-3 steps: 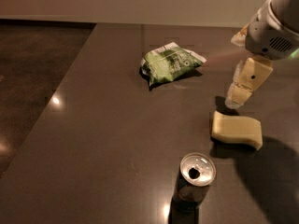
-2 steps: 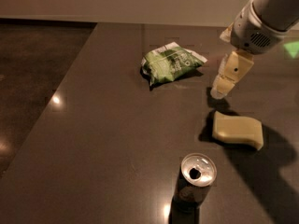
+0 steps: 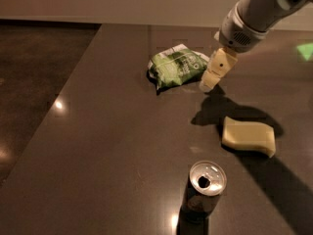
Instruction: Move green jalapeno chip bag near sponge
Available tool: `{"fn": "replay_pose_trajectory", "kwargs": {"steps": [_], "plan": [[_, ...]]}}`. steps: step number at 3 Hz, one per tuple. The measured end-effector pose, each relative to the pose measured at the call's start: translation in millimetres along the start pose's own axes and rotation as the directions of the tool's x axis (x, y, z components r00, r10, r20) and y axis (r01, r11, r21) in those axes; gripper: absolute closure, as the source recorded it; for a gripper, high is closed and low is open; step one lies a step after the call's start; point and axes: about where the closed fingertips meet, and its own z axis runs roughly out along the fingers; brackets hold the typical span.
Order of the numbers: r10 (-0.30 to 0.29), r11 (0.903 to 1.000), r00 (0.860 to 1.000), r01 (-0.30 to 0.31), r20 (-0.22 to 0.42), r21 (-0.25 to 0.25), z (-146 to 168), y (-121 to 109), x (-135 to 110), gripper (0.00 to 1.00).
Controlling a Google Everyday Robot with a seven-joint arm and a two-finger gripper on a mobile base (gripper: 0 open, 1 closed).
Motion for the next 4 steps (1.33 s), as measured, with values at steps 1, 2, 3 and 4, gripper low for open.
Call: {"fn": "replay_pose_trajectory", "kwargs": {"steps": [1, 2, 3, 4], "plan": [[0.024, 0.9997, 1.000, -0.024, 0.013, 0.002, 31, -21, -15, 0.00], [0.052, 0.9986, 0.998, -0.052, 0.018, -0.003, 60, -37, -28, 0.00], [0.074, 0.9972, 0.997, -0.074, 0.003, 0.009, 76, -56, -32, 0.00], [0.083, 0.9965, 0.996, -0.083, -0.016, -0.005, 89, -64, -32, 0.15]]}}
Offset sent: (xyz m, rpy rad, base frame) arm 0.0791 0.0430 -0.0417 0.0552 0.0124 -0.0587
